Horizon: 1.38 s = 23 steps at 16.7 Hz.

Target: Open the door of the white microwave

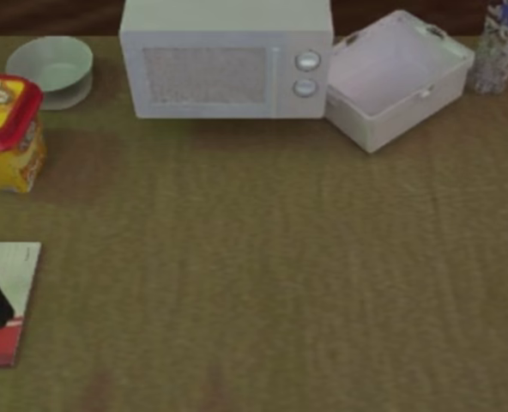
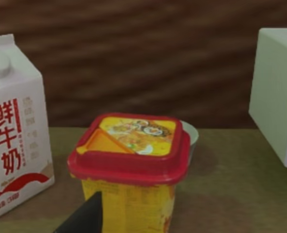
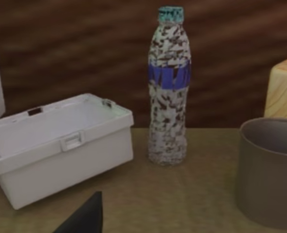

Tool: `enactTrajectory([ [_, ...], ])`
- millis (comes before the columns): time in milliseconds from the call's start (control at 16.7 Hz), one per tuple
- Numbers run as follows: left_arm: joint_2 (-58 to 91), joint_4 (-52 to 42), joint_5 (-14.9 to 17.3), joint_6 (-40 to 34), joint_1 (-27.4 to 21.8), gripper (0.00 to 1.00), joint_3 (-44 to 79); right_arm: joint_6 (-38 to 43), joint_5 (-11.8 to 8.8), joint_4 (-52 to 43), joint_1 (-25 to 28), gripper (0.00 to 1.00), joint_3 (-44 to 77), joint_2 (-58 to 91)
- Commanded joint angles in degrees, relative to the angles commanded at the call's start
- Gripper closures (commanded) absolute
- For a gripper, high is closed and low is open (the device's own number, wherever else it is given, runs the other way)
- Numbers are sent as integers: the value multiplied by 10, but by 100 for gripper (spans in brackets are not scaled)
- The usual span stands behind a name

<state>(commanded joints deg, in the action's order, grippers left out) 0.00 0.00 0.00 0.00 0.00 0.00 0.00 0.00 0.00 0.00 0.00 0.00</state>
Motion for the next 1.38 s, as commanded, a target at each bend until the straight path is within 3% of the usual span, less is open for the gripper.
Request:
enactTrajectory([
  [240,17,-1,-8,-4,-10,0,16,0,0,0,0,0,0,0],
  [420,89,-3,-41,-21,-46,0,79,0,0,0,0,0,0,0],
  [1380,944,-11,-345,-200,-385,0,687,0,0,0,0,0,0,0],
])
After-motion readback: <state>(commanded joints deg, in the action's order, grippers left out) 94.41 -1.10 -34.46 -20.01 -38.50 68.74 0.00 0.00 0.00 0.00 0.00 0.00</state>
